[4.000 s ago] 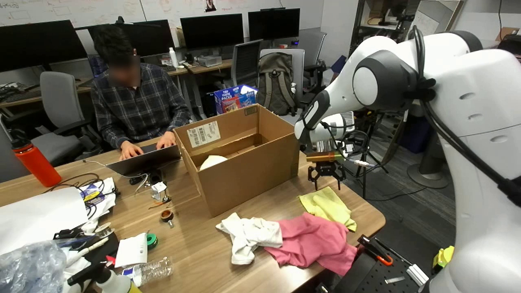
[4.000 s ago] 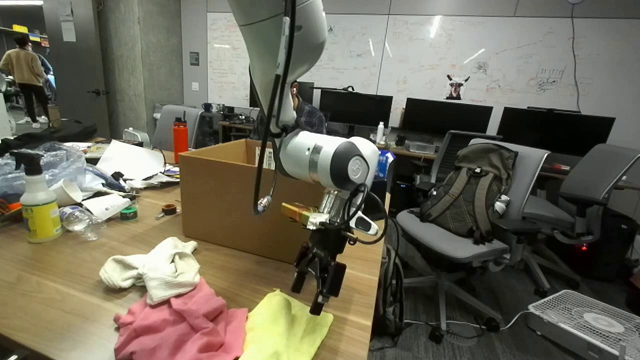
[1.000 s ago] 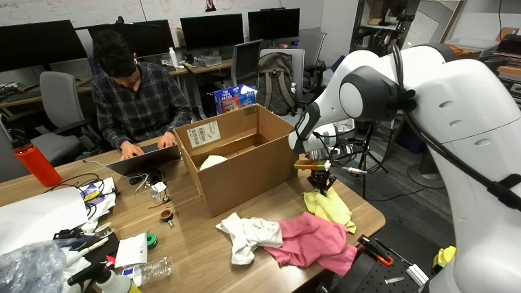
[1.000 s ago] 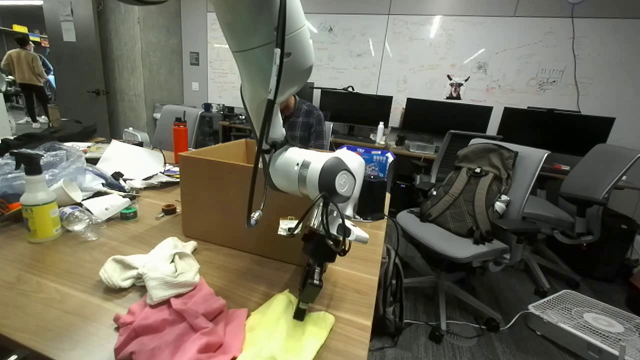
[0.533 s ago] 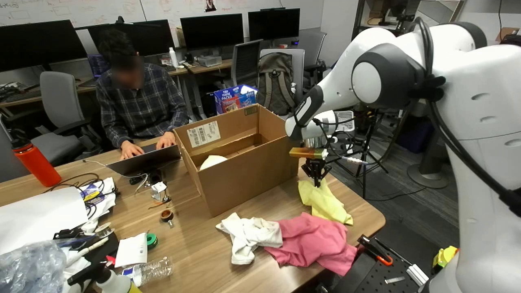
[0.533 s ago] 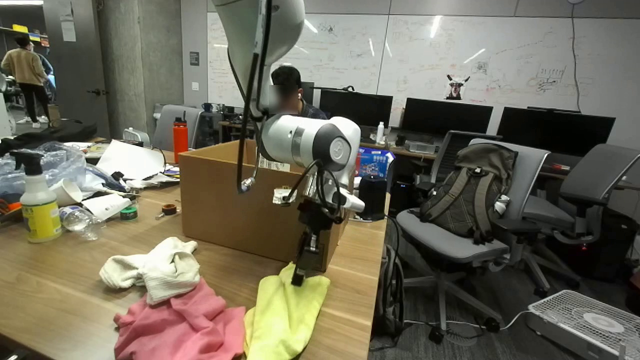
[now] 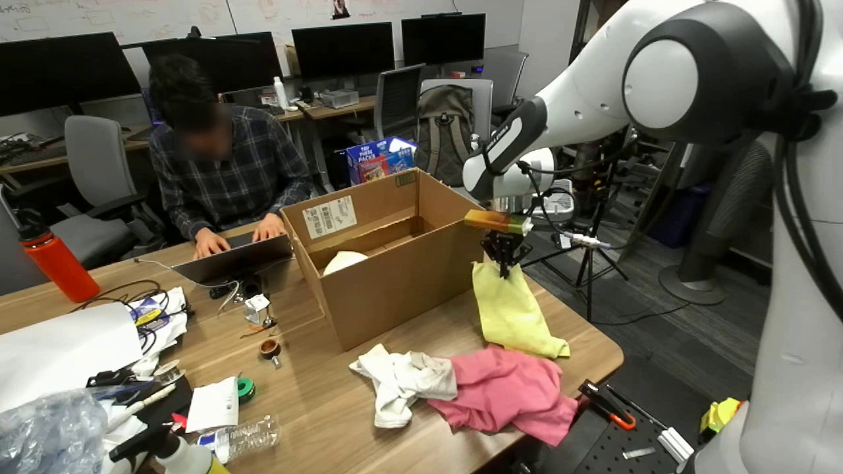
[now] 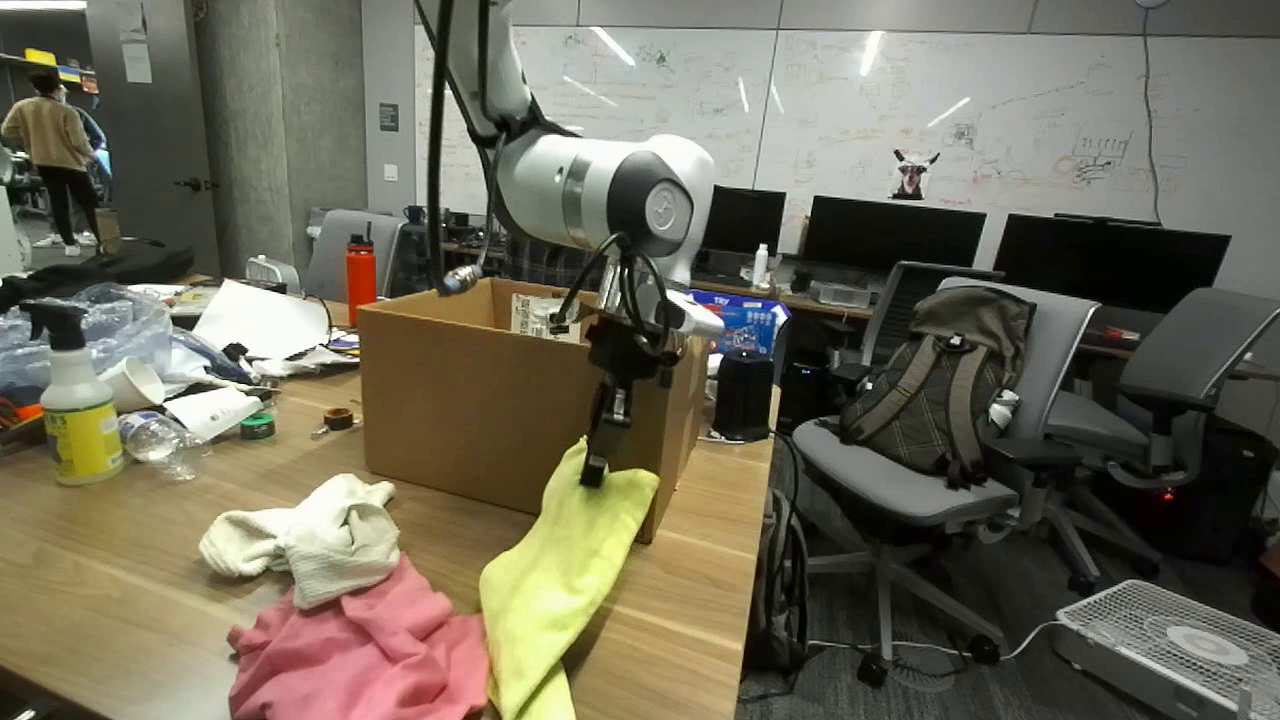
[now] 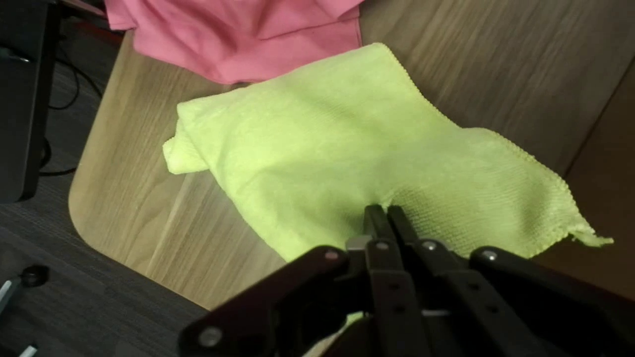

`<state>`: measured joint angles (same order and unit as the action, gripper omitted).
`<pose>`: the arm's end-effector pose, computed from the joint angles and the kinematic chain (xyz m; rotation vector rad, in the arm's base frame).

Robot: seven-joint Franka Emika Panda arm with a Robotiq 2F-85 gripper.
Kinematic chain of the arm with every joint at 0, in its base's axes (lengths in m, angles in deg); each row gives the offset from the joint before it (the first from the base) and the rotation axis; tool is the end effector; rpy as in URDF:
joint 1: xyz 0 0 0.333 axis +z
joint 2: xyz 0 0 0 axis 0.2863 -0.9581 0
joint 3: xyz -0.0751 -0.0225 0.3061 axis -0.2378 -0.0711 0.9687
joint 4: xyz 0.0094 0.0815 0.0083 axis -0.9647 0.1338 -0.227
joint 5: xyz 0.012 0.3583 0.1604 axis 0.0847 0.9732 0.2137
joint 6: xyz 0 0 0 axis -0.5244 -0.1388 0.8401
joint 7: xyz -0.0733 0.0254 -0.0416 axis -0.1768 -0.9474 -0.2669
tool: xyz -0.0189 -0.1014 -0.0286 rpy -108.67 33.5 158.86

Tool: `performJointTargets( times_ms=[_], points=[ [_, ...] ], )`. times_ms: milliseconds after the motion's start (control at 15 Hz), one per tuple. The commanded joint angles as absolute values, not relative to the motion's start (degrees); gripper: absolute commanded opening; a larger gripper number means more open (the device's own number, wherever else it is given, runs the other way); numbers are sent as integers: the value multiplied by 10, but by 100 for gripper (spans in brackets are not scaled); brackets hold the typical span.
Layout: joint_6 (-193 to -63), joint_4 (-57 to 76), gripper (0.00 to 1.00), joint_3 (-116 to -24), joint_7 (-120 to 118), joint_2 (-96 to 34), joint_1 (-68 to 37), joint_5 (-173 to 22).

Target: Place the peach shirt and two yellow towels inside the brown box

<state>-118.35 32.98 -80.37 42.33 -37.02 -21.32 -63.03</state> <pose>0.5445 -0.1782 0.2389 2.4879 -1.8372 -0.3602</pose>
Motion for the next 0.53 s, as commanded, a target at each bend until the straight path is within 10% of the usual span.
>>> performJointTargets(
  times_ms=[0,467],
  points=[
    [-1219,378,1,-793,424,-287,-206,-643],
    [-1240,388,1,-753,421,-184,-203,-635]
  ],
)
